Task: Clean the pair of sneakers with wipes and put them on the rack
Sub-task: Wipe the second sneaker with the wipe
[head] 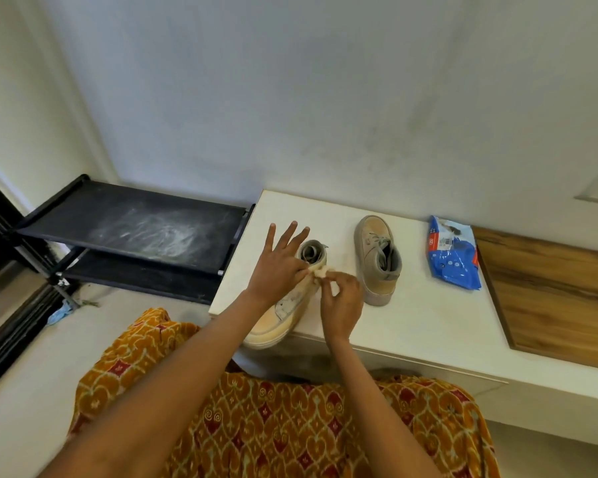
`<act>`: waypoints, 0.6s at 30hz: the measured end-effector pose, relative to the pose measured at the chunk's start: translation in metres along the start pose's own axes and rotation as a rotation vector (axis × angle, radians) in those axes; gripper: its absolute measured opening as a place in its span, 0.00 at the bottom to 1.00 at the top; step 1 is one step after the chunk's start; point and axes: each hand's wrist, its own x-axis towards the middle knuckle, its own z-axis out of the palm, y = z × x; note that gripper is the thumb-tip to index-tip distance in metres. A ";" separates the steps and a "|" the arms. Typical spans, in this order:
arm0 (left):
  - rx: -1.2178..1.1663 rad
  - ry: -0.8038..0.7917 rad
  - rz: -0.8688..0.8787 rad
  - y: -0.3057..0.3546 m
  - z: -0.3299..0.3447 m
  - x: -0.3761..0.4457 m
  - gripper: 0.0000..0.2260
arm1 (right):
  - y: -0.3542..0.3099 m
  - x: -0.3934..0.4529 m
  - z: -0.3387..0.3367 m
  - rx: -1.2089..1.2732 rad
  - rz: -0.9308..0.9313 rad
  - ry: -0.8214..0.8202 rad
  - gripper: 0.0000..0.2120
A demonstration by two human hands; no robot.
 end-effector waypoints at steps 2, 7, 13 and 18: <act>0.007 0.024 -0.014 0.003 0.002 0.000 0.06 | -0.004 0.030 -0.001 0.082 0.147 0.048 0.07; -0.068 0.103 -0.032 0.002 0.010 -0.001 0.12 | -0.023 0.037 0.018 0.105 0.155 -0.027 0.08; -0.102 0.135 -0.014 -0.001 0.012 -0.002 0.07 | -0.002 -0.021 0.014 0.110 -0.046 -0.124 0.05; -0.136 0.123 -0.011 -0.002 0.010 0.000 0.03 | 0.004 0.008 0.006 0.079 0.057 -0.014 0.06</act>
